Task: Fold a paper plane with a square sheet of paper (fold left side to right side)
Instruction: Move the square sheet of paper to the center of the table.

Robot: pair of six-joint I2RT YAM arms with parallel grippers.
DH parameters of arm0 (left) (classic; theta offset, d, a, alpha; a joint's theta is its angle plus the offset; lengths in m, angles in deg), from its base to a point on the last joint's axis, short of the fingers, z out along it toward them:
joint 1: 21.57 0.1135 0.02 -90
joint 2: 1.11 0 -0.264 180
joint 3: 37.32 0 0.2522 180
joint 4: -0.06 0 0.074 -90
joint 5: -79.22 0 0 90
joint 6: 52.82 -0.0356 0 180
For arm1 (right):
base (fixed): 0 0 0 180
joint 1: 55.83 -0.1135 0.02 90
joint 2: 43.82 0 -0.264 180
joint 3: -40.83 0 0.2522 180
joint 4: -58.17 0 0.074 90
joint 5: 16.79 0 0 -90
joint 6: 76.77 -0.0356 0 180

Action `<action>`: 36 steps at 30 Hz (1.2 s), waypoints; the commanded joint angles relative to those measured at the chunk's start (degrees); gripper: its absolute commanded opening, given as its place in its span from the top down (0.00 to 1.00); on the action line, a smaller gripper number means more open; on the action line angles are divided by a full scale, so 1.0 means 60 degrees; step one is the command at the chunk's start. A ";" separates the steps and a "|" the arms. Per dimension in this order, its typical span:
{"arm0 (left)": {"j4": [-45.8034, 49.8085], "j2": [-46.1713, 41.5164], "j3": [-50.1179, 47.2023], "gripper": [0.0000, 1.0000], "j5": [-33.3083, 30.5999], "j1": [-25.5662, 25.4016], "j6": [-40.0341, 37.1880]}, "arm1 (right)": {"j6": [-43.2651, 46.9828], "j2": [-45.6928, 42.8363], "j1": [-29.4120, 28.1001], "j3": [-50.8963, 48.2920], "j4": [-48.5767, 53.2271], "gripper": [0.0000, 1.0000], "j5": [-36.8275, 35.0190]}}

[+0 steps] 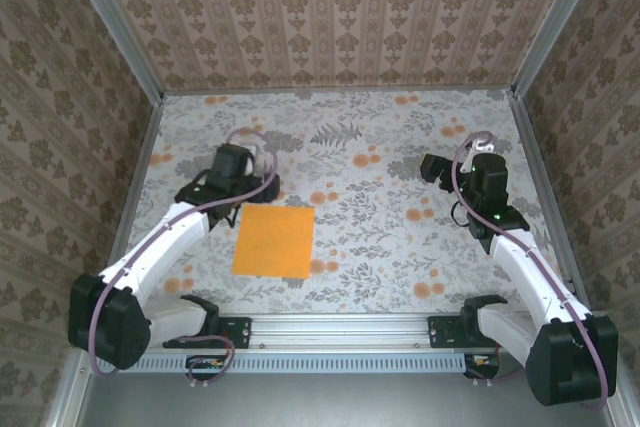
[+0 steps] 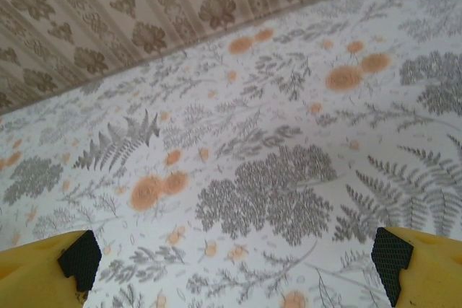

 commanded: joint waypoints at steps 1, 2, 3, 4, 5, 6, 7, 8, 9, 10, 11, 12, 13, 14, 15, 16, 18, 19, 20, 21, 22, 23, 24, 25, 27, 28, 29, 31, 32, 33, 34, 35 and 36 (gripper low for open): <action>0.2334 0.0393 -0.0075 0.15 -0.0132 -0.0828 0.1062 | -0.0238 -0.0267 -0.0041 0.0260 0.0772 0.00 0.0090; 0.2525 0.0584 -0.0127 0.16 -0.0071 -0.1080 0.1219 | -0.0239 -0.0260 -0.0045 0.0276 0.0773 0.00 0.0051; 0.2618 0.0754 -0.0193 0.18 0.0063 -0.1293 0.1323 | -0.0230 -0.0237 -0.0045 0.0304 0.0774 0.00 0.0050; 0.2639 0.0947 -0.0275 0.20 0.0236 -0.1413 0.1434 | -0.0231 -0.0209 -0.0045 0.0326 0.0773 0.00 0.0061; 0.2603 0.1168 -0.0348 0.22 0.0393 -0.1534 0.1543 | -0.0220 -0.0173 -0.0054 0.0348 0.0774 0.00 0.0048; 0.2527 0.1373 -0.0418 0.24 0.0557 -0.1658 0.1602 | -0.0211 -0.0132 -0.0063 0.0379 0.0781 0.00 0.0040; 0.2476 0.1570 -0.0432 0.25 0.0618 -0.1744 0.1646 | -0.0212 -0.0100 -0.0073 0.0408 0.0796 0.00 0.0036; 0.2410 0.1766 -0.0434 0.26 0.0595 -0.1825 0.1697 | -0.0213 -0.0069 -0.0082 0.0425 0.0814 0.00 0.0036; 0.2348 0.1957 -0.0418 0.27 0.0593 -0.1889 0.1731 | -0.0205 -0.0044 -0.0089 0.0439 0.0814 0.00 0.0036; 0.2276 0.2121 -0.0402 0.28 0.0615 -0.1908 0.1740 | -0.0205 -0.0037 -0.0114 0.0439 0.0818 0.00 0.0036; 0.2142 0.2326 -0.0363 0.30 0.0708 -0.1922 0.1730 | -0.0213 -0.0036 -0.0118 0.0438 0.0816 0.00 0.0022; 0.1989 0.2530 -0.0343 0.31 0.0813 -0.1914 0.1720 | -0.0214 -0.0022 -0.0134 0.0432 0.0816 0.00 0.0030; 0.1866 0.2718 -0.0292 0.33 0.0925 -0.1918 0.1713 | -0.0210 -0.0007 -0.0142 0.0425 0.0803 0.00 0.0013; 0.1726 0.2939 -0.0241 0.34 0.1058 -0.1914 0.1699 | -0.0199 0.0007 -0.0147 0.0438 0.0811 0.00 0.0016; 0.1628 0.3155 -0.0171 0.35 0.1133 -0.1925 0.1684 | -0.0187 0.0022 -0.0159 0.0452 0.0823 0.00 -0.0004; 0.1562 0.3349 -0.0099 0.35 0.1198 -0.1934 0.1676 | -0.0175 0.0036 -0.0162 0.0465 0.0831 0.00 -0.0019; 0.1423 0.3725 0.0039 0.36 0.1330 -0.1953 0.1638 | -0.0156 0.0066 -0.0175 0.0496 0.0847 0.00 -0.0037; 0.1346 0.3864 0.0088 0.36 0.1388 -0.1952 0.1629 | -0.0154 0.0082 -0.0177 0.0511 0.0840 0.00 -0.0050; 0.1239 0.3994 0.0125 0.37 0.1474 -0.1942 0.1623 | -0.0148 0.0106 -0.0177 0.0528 0.0847 0.00 -0.0043; 0.1097 0.4138 0.0165 0.37 0.1560 -0.1949 0.1633 | -0.0145 0.0138 -0.0191 0.0549 0.0847 0.00 -0.0048; 0.0998 0.4253 0.0220 0.37 0.1635 -0.1940 0.1614 | -0.0145 0.0172 -0.0191 0.0567 0.0847 0.00 -0.0051; 0.0897 0.4397 0.0288 0.37 0.1701 -0.1947 0.1626 | -0.0141 0.0210 -0.0206 0.0594 0.0840 0.00 -0.0030; 0.0790 0.4553 0.0377 0.37 0.1759 -0.1941 0.1611 | -0.0141 0.0248 -0.0221 0.0612 0.0846 0.00 -0.0028; 0.0729 0.4694 0.0512 0.38 0.1790 -0.1945 0.1589 | -0.0129 0.0282 -0.0231 0.0614 0.0831 0.00 -0.0030; 0.0619 0.5092 0.0885 0.38 0.1836 -0.1942 0.1484 | -0.0145 0.0384 -0.0286 0.0644 0.0818 0.00 -0.0032; 0.0593 0.5254 0.1087 0.38 0.1873 -0.1948 0.1429 | -0.0159 0.0445 -0.0315 0.0645 0.0809 0.00 -0.0023; 0.0529 0.5488 0.1339 0.38 0.1932 -0.1955 0.1356 | -0.0158 0.0510 -0.0344 0.0657 0.0801 0.00 -0.0003; 0.0495 0.5950 0.1894 0.38 0.1997 -0.1967 0.1195 | -0.0162 0.0667 -0.0431 0.0699 0.0801 0.00 -0.0006; 0.0504 0.6202 0.2195 0.39 0.2039 -0.1960 0.1115 | -0.0167 0.0755 -0.0472 0.0728 0.0816 0.00 -0.0008; 0.0533 0.6440 0.2549 0.39 0.2093 -0.1954 0.1048 | -0.0200 0.0857 -0.0526 0.0770 0.0864 0.00 -0.0015; 0.0539 0.6617 0.2814 0.39 0.2161 -0.1953 0.0999 | -0.0229 0.0953 -0.0569 0.0815 0.0904 0.00 -0.0022; 0.0502 0.6808 0.3061 0.40 0.2266 -0.1967 0.0932 | -0.0279 0.1069 -0.0628 0.0887 0.0997 0.00 -0.0021; 0.0479 0.6953 0.3280 0.40 0.2331 -0.1954 0.0887 | -0.0294 0.1179 -0.0698 0.0955 0.1064 0.00 -0.0021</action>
